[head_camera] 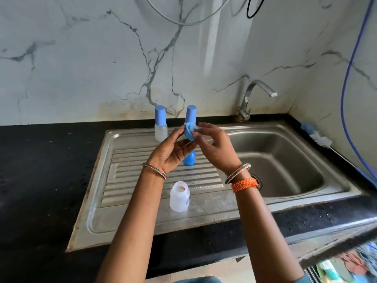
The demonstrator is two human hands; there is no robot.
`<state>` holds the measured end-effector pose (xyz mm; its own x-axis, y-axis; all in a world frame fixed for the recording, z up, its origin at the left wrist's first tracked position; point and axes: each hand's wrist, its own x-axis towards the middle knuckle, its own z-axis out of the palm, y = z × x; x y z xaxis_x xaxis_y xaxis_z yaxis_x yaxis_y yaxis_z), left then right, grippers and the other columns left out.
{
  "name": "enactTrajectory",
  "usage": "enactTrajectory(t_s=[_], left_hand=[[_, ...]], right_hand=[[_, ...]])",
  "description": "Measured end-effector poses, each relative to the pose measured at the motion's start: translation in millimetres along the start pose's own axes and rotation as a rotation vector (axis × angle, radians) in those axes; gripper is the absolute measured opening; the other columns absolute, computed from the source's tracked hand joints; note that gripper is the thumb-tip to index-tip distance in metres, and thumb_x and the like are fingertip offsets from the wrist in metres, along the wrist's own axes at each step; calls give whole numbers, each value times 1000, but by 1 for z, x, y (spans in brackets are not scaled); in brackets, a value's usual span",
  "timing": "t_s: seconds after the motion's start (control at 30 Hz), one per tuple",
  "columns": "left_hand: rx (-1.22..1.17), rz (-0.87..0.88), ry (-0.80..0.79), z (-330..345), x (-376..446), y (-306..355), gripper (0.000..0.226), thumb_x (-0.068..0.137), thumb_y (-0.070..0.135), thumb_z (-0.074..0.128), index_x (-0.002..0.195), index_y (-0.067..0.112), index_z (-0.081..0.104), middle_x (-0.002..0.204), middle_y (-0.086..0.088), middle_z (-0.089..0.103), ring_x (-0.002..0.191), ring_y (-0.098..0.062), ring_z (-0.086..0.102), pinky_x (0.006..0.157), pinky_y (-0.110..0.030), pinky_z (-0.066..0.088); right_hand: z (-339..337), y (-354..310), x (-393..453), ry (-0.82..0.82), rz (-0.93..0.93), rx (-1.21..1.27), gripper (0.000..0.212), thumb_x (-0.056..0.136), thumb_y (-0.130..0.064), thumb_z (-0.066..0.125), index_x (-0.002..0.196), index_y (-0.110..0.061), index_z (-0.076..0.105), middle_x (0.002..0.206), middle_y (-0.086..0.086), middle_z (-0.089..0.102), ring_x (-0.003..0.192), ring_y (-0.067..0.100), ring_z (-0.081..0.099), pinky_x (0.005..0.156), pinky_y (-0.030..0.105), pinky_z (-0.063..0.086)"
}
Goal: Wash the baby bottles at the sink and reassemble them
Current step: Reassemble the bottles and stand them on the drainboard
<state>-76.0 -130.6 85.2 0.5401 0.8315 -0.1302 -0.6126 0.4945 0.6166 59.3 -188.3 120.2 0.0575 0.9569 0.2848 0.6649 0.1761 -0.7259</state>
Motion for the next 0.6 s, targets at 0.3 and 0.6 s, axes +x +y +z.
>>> enactTrajectory(t_s=[0.3, 0.6], left_hand=[[-34, -16, -68, -8, -5, -4, 28, 88, 24, 54, 95, 8, 76, 91, -12, 72, 69, -10, 67, 66, -22, 58], [-28, 66, -179, -13, -13, 1, 53, 44, 16, 94, 91, 2, 74, 97, -16, 72, 90, -22, 70, 73, -29, 59]], right_hand=[[1, -6, -12, -86, -22, -151, 47, 88, -40, 61, 131, -22, 53, 135, 4, 48, 131, 23, 30, 105, 46, 34], [16, -28, -14, -5, -85, -598, 40, 91, -46, 48, 130, -37, 48, 152, 5, 25, 141, 30, 12, 107, 55, 20]])
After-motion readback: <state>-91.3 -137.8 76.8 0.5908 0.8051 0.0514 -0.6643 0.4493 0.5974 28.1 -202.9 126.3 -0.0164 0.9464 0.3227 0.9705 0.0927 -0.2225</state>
